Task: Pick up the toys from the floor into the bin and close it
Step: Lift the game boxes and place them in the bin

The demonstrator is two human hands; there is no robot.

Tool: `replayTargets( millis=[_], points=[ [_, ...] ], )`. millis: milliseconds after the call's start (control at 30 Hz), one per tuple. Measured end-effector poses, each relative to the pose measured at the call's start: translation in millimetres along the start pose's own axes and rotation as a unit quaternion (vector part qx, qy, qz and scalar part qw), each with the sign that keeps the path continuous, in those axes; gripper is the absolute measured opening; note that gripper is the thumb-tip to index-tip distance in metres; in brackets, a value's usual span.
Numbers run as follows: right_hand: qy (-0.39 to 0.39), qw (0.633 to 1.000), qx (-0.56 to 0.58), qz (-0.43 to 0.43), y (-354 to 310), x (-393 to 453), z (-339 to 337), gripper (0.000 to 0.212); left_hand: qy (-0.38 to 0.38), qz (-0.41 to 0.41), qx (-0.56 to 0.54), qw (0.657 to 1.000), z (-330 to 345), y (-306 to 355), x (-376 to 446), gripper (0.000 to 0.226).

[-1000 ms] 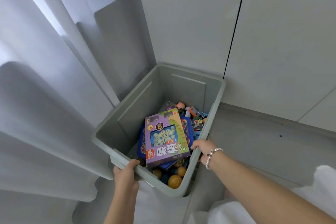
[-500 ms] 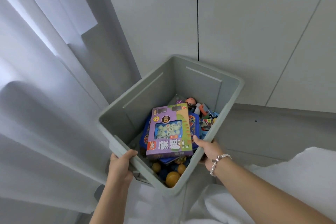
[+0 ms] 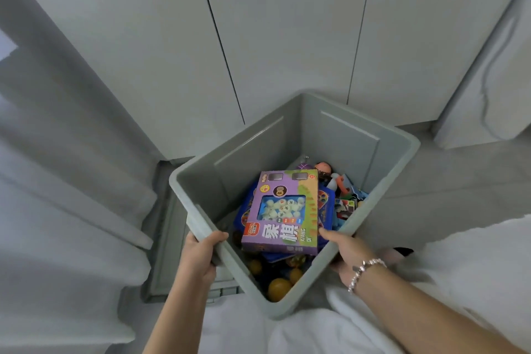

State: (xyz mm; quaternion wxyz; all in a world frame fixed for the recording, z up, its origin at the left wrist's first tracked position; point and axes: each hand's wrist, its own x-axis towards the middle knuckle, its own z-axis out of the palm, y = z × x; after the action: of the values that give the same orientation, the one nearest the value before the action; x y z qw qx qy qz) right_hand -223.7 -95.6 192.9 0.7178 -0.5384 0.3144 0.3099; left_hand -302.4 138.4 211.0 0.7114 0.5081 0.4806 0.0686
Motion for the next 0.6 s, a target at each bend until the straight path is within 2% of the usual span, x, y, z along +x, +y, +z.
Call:
replayTargets(
  millis=[133,367,600],
  points=[
    [0.023,0.997,0.070,0.004,-5.3,0.7,-11.4,0.034,-0.061,-0.001,0.065,0.996,36.1,17.0,23.8,0.049],
    [0.059,0.988,0.142,0.009,-25.8,34.9,-12.9,0.041,-0.123,-0.013,0.123,0.985,95.1,33.1,80.5,0.051],
    [0.034,0.979,0.195,0.043,-44.4,75.7,-3.2,0.040,-0.160,-0.013,0.174,0.972,141.9,46.4,141.8,0.052]
  ],
)
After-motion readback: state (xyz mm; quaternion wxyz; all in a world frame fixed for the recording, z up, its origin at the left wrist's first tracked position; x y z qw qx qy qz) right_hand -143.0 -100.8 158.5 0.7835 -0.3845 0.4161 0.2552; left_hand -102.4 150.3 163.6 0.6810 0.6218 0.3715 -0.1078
